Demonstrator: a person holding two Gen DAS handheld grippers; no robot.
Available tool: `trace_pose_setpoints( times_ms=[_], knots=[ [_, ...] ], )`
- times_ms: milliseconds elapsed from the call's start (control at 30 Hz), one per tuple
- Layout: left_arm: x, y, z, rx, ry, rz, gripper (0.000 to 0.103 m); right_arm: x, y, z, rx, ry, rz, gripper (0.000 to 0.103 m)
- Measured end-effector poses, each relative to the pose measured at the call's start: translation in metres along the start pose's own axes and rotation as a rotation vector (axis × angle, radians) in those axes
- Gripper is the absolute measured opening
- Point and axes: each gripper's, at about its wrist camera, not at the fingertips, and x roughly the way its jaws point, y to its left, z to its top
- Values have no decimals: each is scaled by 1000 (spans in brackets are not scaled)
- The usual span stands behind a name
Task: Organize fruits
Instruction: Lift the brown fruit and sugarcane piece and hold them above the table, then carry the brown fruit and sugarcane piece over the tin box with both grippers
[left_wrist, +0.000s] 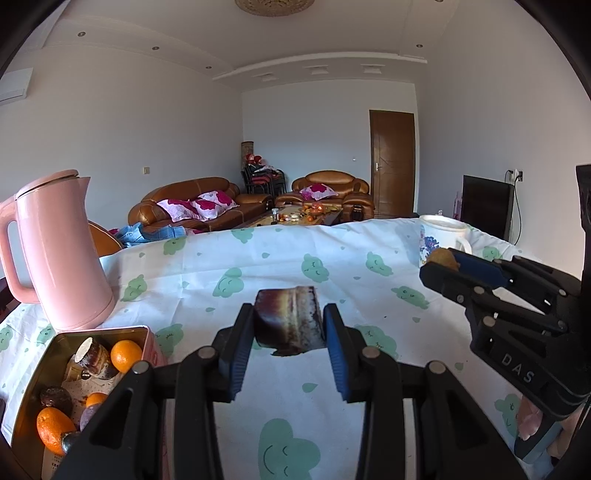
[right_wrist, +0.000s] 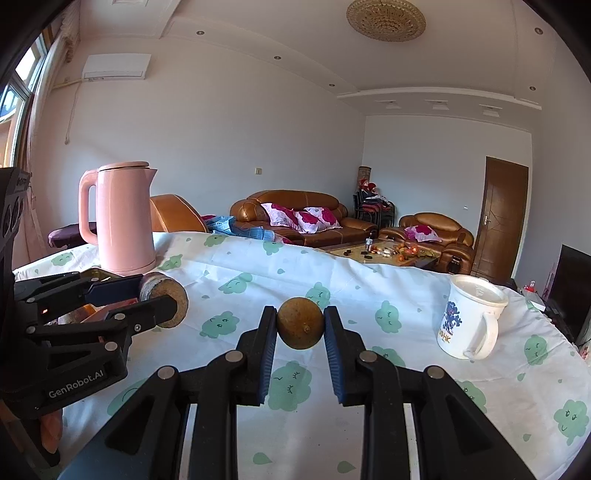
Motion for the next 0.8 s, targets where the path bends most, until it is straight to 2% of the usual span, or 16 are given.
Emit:
trace_pose_setpoints(
  times_ms=[800],
  knots=[
    [-32,35,-11,-34,-6,21,39,-3,54,9,-35,-5,95,27]
  ],
)
